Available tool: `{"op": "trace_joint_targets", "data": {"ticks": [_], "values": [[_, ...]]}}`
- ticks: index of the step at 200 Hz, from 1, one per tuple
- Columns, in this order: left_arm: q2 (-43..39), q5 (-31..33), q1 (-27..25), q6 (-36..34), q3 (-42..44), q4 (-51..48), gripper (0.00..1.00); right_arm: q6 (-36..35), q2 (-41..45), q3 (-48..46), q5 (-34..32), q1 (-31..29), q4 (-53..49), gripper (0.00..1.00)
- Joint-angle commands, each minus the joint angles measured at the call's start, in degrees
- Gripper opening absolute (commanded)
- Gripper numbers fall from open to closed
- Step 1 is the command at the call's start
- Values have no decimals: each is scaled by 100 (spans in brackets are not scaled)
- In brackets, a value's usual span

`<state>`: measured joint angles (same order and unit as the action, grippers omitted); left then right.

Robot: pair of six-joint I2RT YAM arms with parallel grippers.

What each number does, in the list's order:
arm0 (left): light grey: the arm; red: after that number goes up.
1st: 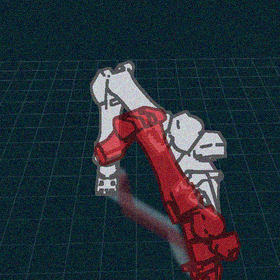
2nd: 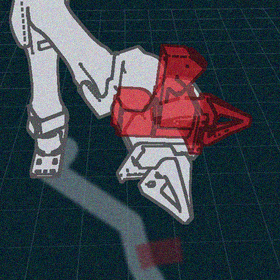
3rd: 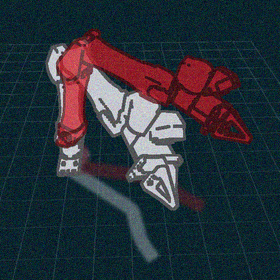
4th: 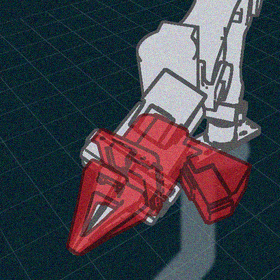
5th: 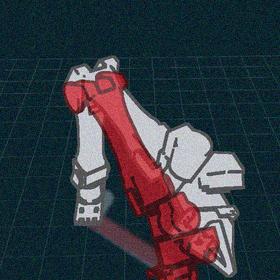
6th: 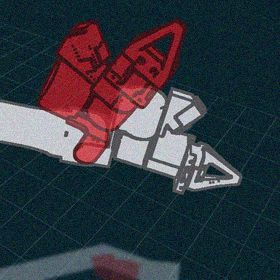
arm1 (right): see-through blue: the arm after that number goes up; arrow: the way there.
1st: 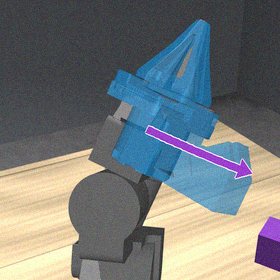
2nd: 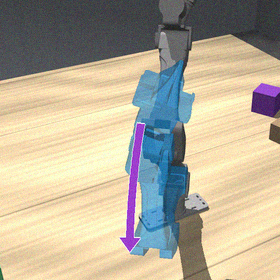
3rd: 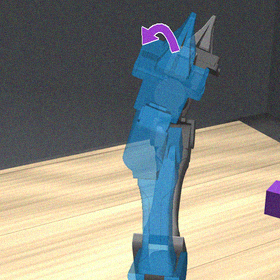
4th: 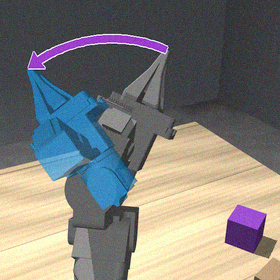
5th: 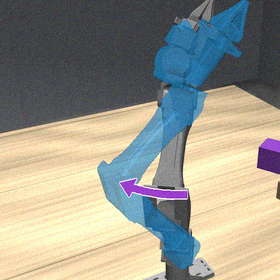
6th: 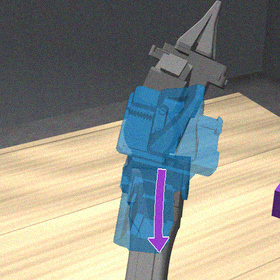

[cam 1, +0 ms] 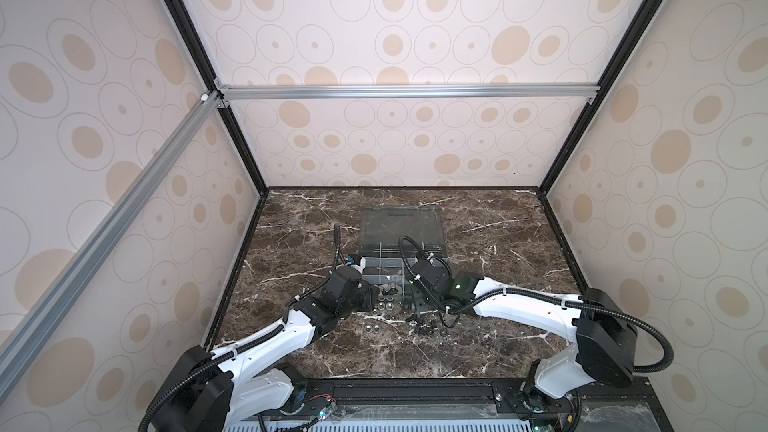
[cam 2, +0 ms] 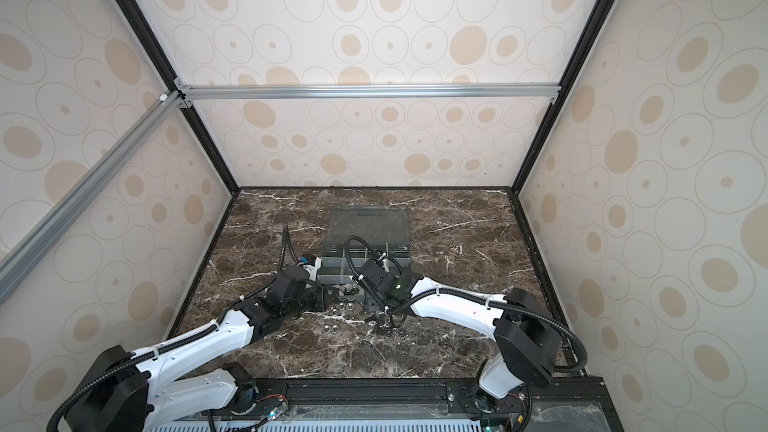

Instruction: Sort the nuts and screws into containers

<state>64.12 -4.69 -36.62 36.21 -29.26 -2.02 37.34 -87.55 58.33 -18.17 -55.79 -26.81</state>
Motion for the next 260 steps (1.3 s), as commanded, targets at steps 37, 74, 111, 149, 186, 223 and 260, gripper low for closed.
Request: {"op": "trace_joint_targets", "data": {"ticks": [37,74,111,149,186,223,260], "values": [[88,-271,48,-105,-251,208,41,234,290,-216,-221,57,-189,44],[66,-262,49,-79,-215,215,41,293,404,-309,-252,56,-249,44],[4,-189,42,-35,-168,277,41,351,532,-384,-262,51,-350,44],[-4,-132,42,-43,-142,255,41,438,638,-484,-257,53,-445,44],[-40,-34,47,-44,-128,207,41,484,702,-537,-236,49,-580,44],[-75,1,49,-30,-92,219,41,552,782,-654,-185,42,-698,44],[-75,-6,48,11,-45,246,41,607,845,-774,-120,44,-703,44]]}}
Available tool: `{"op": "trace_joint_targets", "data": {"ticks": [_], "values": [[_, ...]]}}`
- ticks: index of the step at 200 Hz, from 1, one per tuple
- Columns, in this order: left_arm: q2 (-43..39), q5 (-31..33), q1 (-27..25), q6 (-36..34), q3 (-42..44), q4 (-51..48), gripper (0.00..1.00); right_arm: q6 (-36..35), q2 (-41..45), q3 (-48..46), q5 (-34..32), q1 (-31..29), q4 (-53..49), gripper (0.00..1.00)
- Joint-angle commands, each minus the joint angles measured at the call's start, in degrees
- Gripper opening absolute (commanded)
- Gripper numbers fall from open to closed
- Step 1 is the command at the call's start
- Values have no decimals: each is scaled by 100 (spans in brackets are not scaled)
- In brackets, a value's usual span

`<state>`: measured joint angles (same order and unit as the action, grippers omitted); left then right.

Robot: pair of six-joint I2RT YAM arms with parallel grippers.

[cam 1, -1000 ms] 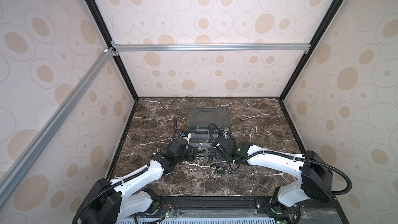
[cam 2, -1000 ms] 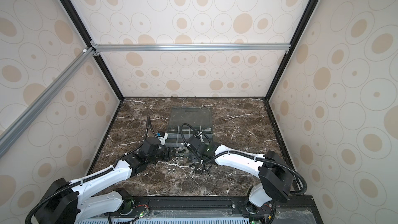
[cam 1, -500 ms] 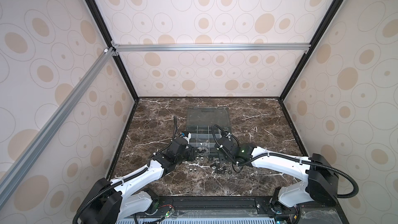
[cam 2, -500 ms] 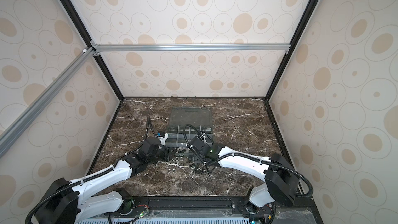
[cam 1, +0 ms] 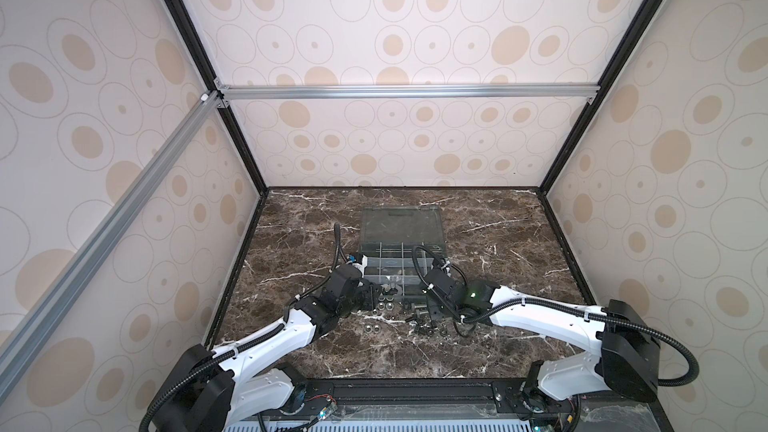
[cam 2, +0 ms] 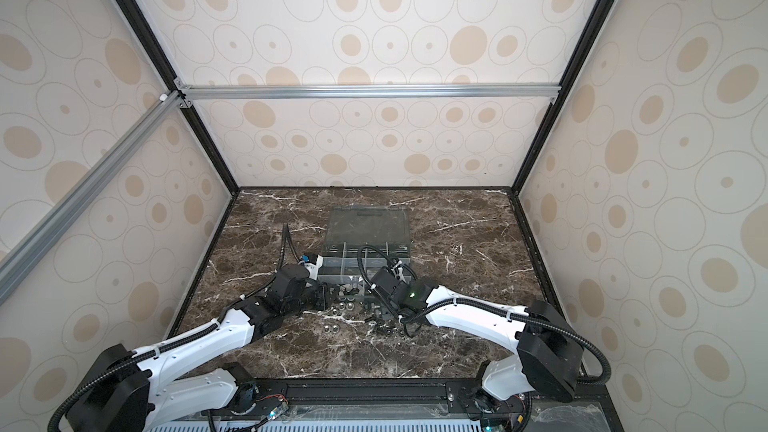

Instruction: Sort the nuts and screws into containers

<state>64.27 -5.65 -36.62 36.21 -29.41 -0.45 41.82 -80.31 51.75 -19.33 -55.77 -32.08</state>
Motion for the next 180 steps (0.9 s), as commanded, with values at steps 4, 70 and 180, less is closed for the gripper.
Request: {"op": "trace_joint_targets", "data": {"ticks": [4,70,180], "values": [[-90,89,46,20,-23,82,41,167,121,-128,7,41,-175,43],[-93,110,45,51,-34,82,41,276,-10,-271,274,-34,-116,40],[-190,263,49,140,-153,-123,41,194,-920,298,588,-499,270,36]]}}
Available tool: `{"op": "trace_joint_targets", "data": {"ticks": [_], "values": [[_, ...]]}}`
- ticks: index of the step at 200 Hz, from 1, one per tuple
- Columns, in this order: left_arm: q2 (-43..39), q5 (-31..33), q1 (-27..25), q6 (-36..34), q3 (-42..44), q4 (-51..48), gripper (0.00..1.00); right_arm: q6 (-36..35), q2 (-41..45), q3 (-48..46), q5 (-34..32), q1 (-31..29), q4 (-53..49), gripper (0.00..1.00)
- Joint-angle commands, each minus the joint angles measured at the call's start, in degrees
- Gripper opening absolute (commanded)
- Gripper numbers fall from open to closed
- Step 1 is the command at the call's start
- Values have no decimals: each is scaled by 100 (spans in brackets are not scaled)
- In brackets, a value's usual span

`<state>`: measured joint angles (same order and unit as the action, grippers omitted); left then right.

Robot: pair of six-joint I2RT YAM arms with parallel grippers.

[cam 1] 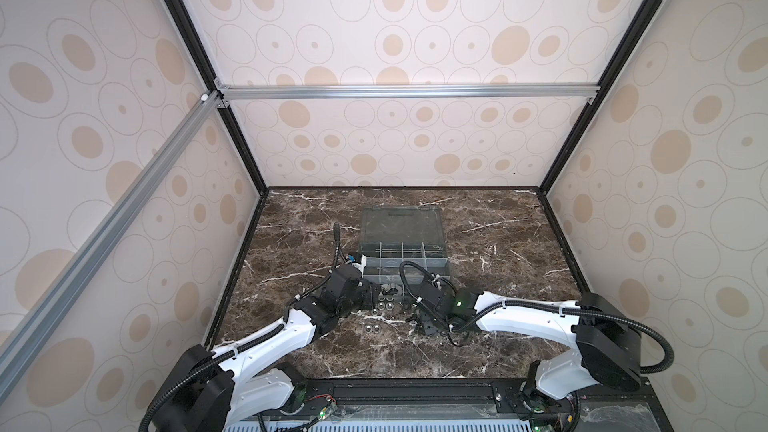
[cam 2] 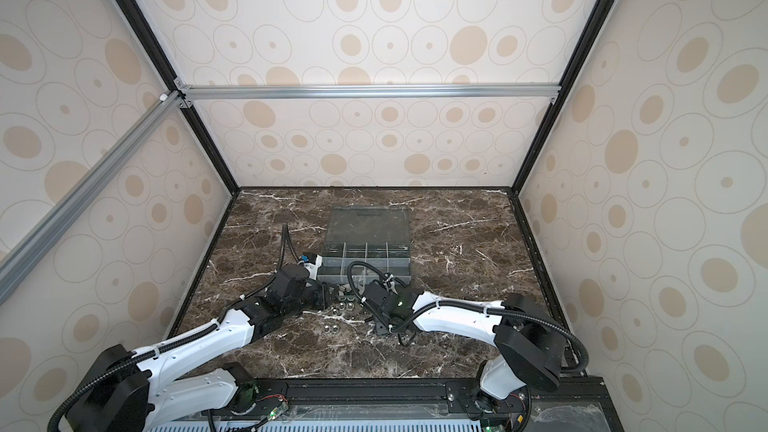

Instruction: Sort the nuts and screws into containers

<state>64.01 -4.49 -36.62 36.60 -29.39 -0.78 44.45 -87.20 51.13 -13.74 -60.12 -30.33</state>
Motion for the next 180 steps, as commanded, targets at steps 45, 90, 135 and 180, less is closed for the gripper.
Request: {"op": "trace_joint_targets", "data": {"ticks": [45,90,135,180], "values": [[-433,347,50,95,-88,-283,41,-456,-864,1058,49,-64,202,34],[-802,466,52,209,136,-355,42,-459,-1318,1412,-95,-64,402,32],[-1085,570,50,266,302,-421,42,-377,-1594,1584,-162,-66,467,31],[-1082,555,54,280,311,-409,42,-346,-1709,1635,-353,-54,431,31]]}}
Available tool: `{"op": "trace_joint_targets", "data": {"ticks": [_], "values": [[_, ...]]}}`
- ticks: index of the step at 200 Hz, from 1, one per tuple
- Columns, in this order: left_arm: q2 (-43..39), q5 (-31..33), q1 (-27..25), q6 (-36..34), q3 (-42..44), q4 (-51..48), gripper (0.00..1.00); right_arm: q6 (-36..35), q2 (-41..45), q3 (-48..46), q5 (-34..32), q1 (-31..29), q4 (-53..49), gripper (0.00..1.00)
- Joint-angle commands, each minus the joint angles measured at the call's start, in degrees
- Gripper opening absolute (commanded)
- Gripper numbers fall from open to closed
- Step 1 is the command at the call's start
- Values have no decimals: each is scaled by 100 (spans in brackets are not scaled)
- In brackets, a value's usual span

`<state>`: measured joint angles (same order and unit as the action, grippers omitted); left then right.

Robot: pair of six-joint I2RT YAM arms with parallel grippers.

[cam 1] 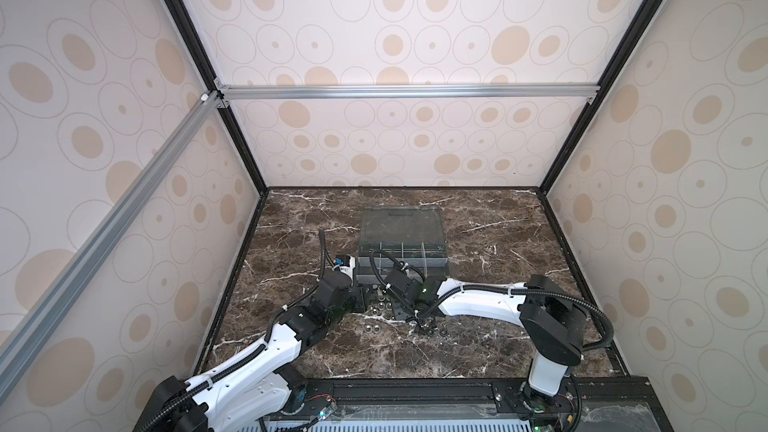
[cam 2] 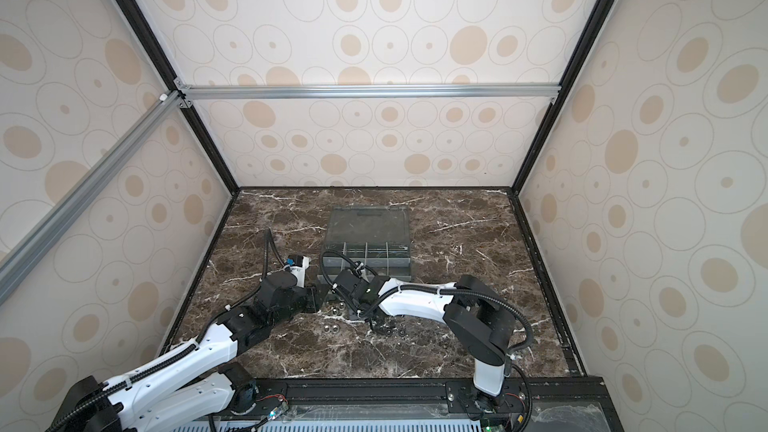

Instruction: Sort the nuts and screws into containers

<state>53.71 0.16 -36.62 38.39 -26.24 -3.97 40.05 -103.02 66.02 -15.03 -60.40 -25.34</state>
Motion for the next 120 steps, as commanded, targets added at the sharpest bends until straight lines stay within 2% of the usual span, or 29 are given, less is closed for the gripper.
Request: {"op": "trace_joint_targets", "data": {"ticks": [1,61,120], "values": [[-49,89,52,100,-4,-93,42,100,-129,147,-226,-25,-67,31],[-19,63,50,102,-3,-84,42,82,-350,360,-314,7,-109,28],[-21,80,50,89,-4,-86,42,151,-412,368,-406,19,-71,19]]}}
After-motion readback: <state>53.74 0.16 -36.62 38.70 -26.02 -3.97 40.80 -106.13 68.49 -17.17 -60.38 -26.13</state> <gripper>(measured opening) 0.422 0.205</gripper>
